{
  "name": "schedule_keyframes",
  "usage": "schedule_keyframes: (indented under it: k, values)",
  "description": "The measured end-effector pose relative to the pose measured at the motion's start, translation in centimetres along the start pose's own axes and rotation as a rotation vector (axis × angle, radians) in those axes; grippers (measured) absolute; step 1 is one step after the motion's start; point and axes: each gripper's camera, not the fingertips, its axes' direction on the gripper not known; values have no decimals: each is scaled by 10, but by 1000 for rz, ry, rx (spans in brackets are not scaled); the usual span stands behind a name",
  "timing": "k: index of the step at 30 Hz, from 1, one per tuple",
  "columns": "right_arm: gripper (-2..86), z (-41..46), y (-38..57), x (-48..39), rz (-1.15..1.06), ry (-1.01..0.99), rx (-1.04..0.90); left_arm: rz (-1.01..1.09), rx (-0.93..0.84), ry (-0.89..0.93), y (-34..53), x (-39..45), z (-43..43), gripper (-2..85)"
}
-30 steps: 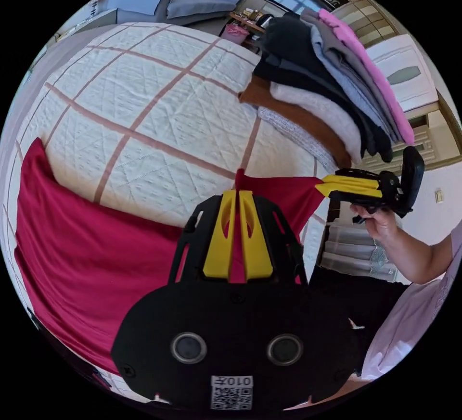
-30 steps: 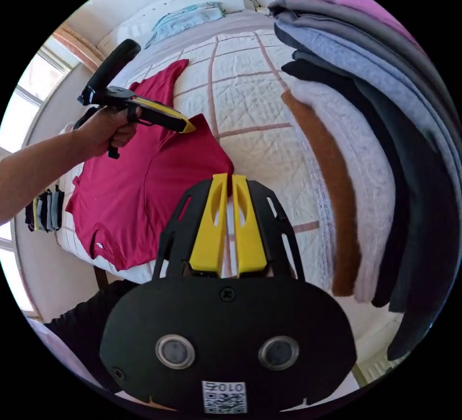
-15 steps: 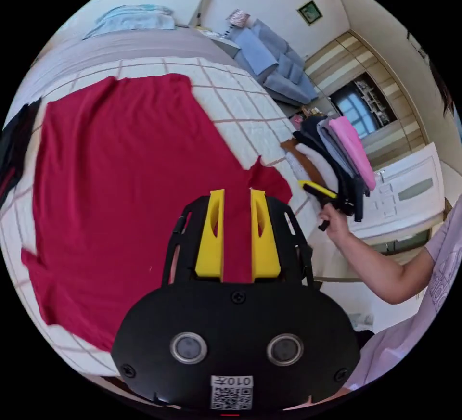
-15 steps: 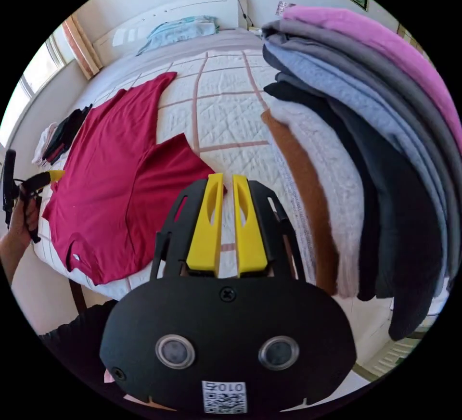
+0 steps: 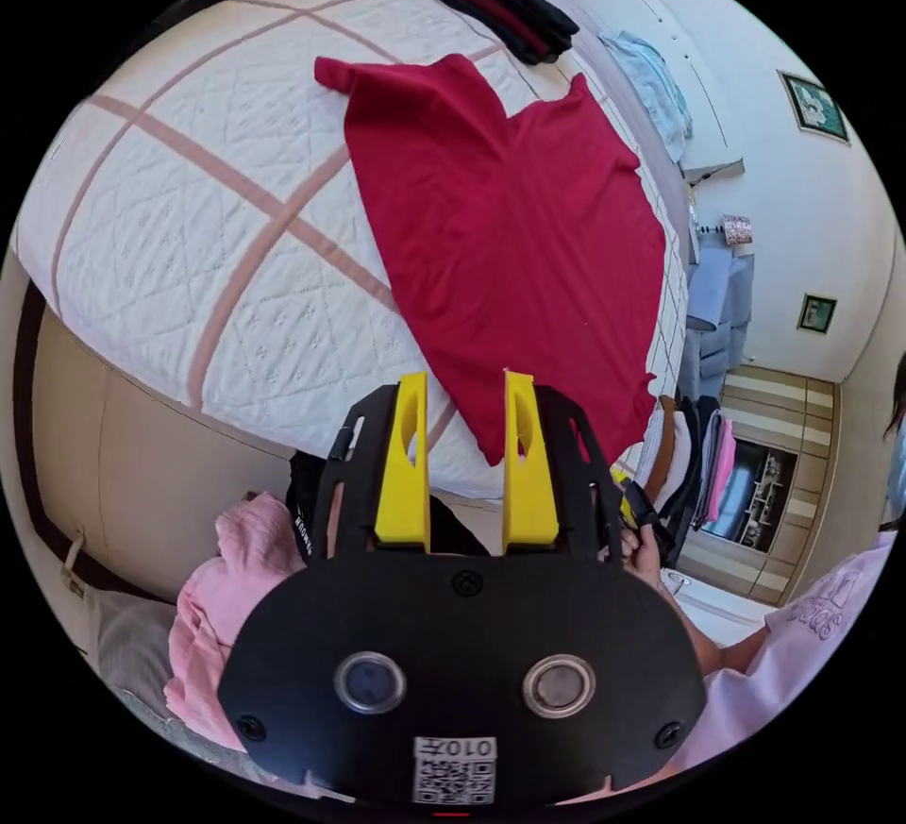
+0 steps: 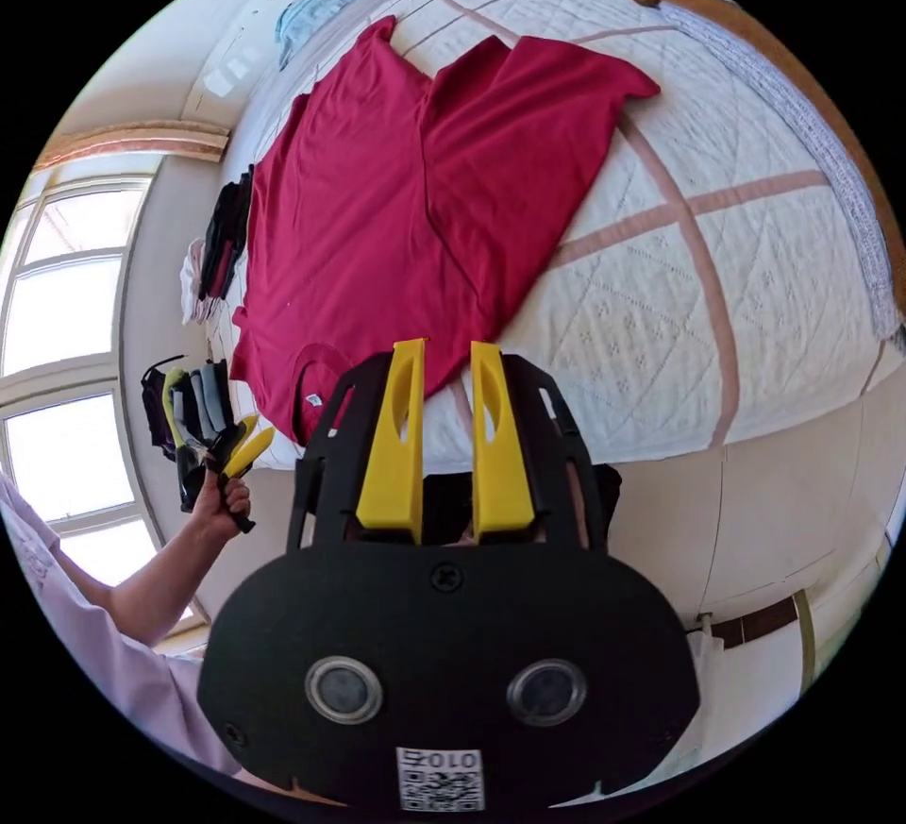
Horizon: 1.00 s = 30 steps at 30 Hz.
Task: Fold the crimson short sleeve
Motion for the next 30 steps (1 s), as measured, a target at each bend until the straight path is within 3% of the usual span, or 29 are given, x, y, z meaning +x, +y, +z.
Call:
schedule_keyframes:
  k: [8,12,24,30]
  values:
    - [43,16,-50,-9,86,17,-34,-70,-61,149,-13,-30,4,58]
    - [30,12,-77,-19,56,67,-95,-47,-107,158,-22,-39,-9,12]
    - [18,-17,-116,-22,-29,182,-151,2,-83,27,-13,-22,-43,-1]
    - [22,-29,-135,-24,-86,135,-165,-94,-116,136,-23,-44,-53,2]
